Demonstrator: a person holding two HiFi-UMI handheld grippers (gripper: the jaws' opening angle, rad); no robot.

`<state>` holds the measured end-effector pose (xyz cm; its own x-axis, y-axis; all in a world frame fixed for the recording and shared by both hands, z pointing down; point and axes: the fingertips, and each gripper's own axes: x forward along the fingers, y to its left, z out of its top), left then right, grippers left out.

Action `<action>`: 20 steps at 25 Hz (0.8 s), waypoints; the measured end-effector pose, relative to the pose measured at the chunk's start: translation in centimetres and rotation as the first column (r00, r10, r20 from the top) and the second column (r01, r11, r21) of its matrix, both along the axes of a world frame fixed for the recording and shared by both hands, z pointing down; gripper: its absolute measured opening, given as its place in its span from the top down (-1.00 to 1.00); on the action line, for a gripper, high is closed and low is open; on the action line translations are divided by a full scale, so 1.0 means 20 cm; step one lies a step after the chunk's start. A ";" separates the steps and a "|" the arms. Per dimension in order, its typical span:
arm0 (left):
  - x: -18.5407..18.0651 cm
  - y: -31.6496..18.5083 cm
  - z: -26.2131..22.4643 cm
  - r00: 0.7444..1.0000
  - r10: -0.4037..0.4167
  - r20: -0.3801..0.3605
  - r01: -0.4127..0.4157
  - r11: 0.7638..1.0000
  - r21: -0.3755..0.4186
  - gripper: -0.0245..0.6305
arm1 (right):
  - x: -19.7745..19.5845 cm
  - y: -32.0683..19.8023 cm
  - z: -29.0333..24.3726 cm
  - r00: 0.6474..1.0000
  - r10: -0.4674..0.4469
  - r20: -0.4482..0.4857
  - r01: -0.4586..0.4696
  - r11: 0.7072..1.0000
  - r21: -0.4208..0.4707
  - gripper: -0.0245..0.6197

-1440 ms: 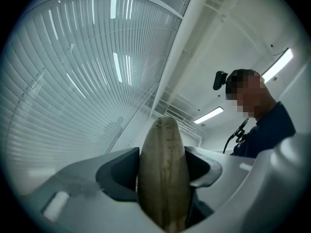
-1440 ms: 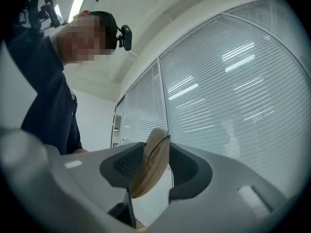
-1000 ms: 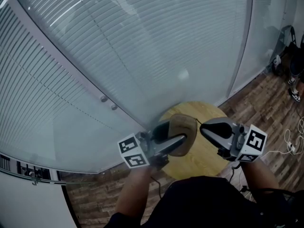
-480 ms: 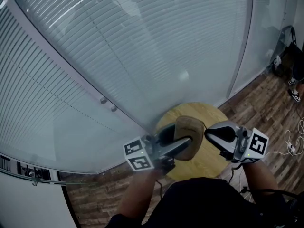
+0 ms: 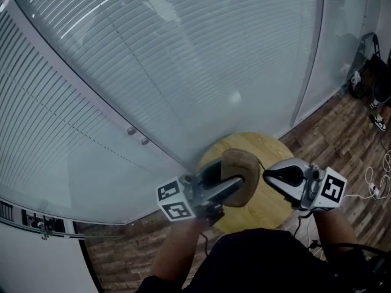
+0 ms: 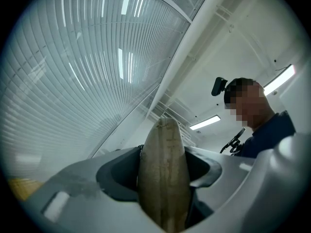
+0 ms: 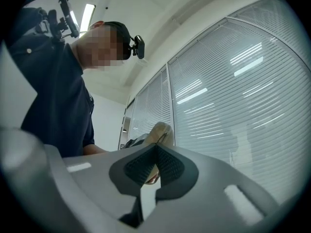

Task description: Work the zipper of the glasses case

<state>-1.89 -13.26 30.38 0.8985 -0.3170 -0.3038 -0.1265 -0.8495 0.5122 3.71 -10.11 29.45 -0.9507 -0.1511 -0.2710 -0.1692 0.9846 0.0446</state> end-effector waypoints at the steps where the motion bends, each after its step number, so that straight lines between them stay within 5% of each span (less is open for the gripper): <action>1: -0.01 0.00 -0.01 1.000 -0.002 -0.003 0.002 1.000 0.000 0.06 | -0.01 0.00 0.00 1.000 -0.002 -0.004 0.002 1.000 0.003 0.90; 10: -0.02 0.00 -0.03 1.000 -0.008 -0.016 0.008 1.000 0.010 0.06 | -0.03 0.04 0.00 0.999 0.004 -0.033 -0.003 0.999 0.046 0.90; 12: -0.10 -0.04 -0.06 0.993 -0.042 -0.109 0.039 0.999 -0.030 0.06 | -0.06 0.07 0.02 0.998 -0.010 -0.068 0.016 0.997 0.081 0.90; 14: -0.33 -0.16 -0.17 0.942 -0.145 -0.304 0.119 0.988 -0.102 0.07 | -0.13 0.15 0.10 0.989 -0.040 -0.142 0.058 0.990 0.129 0.91; 15: -0.44 -0.21 -0.23 0.919 -0.192 -0.345 0.165 0.980 -0.108 0.07 | -0.16 0.19 0.16 0.983 -0.050 -0.174 0.073 0.989 0.128 0.91; 17: -0.52 -0.25 -0.29 0.942 -0.235 -0.240 0.231 0.972 -0.044 0.07 | -0.15 0.22 0.27 0.977 -0.047 -0.206 0.063 0.996 0.068 0.91; 20: -0.39 -0.21 -0.27 0.965 -0.255 0.065 0.247 0.963 0.111 0.06 | -0.07 0.10 0.22 0.992 0.027 -0.122 -0.035 0.997 -0.063 0.90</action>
<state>-9.60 -17.49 25.04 0.8161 -0.5065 -0.2782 -0.3781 -0.8321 0.4057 2.33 -8.14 33.85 -0.9705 -0.1944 -0.1427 -0.1968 0.9804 0.0027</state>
